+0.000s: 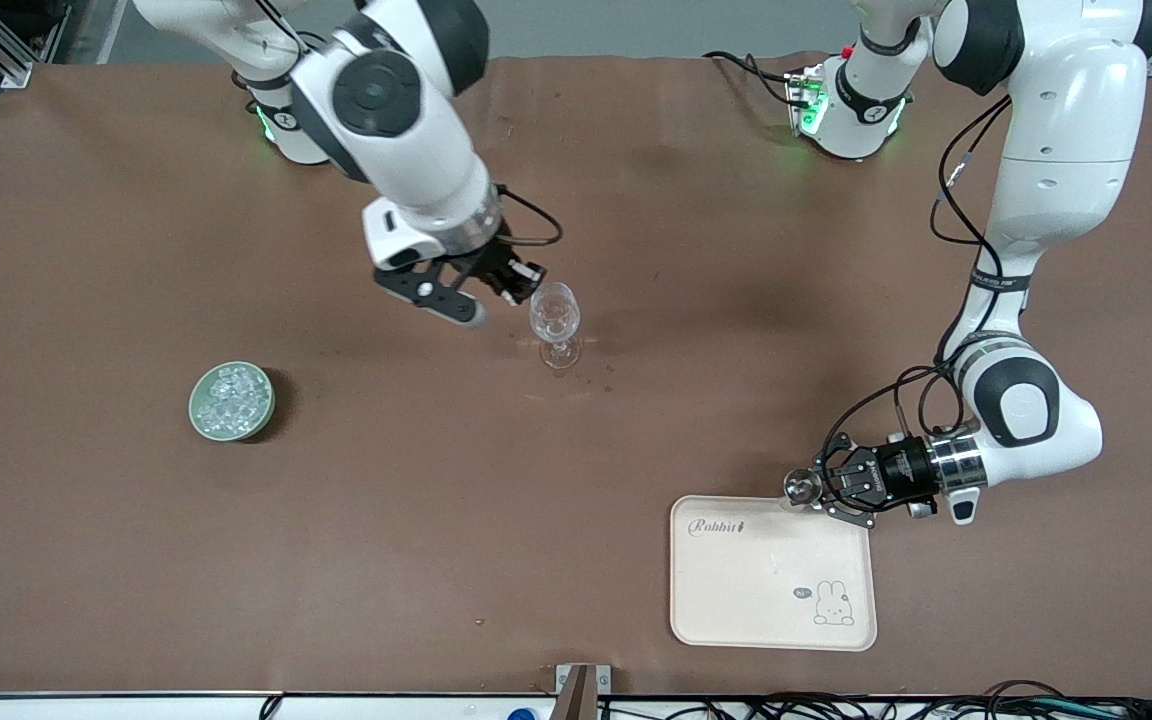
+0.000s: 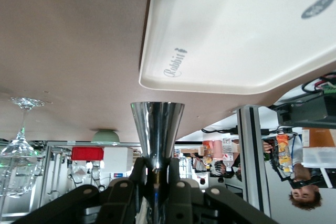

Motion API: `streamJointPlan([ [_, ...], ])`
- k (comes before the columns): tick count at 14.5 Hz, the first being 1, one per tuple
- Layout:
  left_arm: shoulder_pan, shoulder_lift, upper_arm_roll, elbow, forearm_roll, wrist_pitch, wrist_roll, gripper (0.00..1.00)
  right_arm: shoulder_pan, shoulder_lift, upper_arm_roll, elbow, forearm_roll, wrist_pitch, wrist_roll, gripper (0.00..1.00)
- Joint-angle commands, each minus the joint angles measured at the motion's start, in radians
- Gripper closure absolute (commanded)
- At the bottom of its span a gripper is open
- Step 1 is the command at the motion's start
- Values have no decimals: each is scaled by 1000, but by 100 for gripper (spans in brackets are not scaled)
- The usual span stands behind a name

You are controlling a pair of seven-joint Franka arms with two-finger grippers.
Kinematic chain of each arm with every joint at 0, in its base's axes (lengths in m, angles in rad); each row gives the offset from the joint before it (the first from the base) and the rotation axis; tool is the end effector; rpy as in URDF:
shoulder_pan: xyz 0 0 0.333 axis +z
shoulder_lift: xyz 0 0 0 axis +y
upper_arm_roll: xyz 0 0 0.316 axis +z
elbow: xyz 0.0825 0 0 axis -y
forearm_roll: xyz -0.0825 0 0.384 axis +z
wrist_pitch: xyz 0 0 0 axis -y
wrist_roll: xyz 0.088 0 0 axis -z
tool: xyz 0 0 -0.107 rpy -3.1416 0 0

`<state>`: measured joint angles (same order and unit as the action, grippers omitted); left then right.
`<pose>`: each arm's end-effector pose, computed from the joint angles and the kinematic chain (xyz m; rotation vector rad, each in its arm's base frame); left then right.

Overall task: Pour wine and add ice with both arms
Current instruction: 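Bring the ice over the glass while the left gripper carries the jigger away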

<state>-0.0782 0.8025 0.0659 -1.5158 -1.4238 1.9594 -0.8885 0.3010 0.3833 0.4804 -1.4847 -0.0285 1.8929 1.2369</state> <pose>0.7031 -0.0816 0.2006 1.3587 1.5953 -0.8769 0.5097 0.4375 0.4811 -2.9170 0.7188 0.1311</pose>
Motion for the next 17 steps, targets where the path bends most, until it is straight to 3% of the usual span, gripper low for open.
streamJointPlan([
  [1,-15,38,35,45,-56,-16,2,100,39,31,4,-14,-22,9,58,99],
  [7,-3,69,58,57,-122,-16,8,100,41,35,4,-78,-53,35,58,99],
  [17,0,152,123,103,-236,-4,17,100,39,78,4,-71,-65,81,56,95],
])
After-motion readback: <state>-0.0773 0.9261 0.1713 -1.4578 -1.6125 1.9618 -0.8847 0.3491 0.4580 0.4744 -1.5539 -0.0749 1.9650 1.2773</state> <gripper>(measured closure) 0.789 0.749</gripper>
